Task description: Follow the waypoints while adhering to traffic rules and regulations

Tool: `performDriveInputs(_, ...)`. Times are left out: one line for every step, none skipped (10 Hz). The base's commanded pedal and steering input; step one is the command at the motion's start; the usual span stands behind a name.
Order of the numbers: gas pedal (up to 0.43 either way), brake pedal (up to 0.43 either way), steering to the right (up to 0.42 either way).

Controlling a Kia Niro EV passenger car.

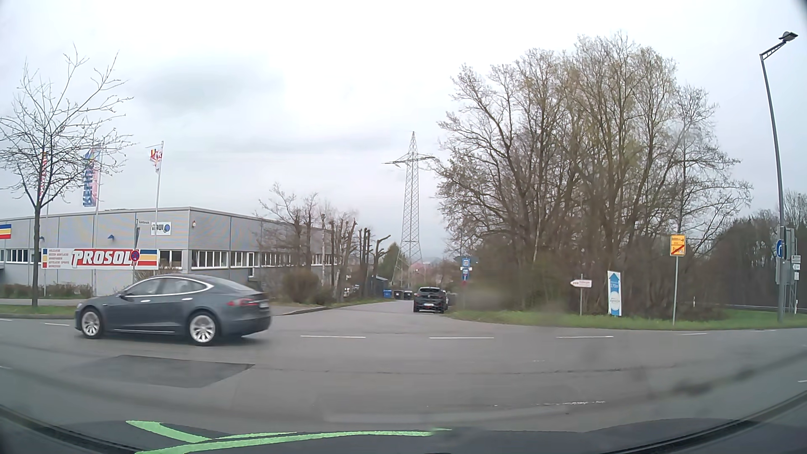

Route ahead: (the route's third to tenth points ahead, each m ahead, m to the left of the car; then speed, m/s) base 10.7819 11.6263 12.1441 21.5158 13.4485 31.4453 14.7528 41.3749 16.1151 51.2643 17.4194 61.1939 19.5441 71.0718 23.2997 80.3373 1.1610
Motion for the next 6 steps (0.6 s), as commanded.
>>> performDriveInputs(0.0,0.0,-0.048)
performDriveInputs(0.28,0.0,-0.07)
performDriveInputs(0.461,0.0,-0.114)
performDriveInputs(0.461,0.0,-0.15)
performDriveInputs(0.461,0.0,-0.206)
performDriveInputs(0.461,0.0,-0.26)
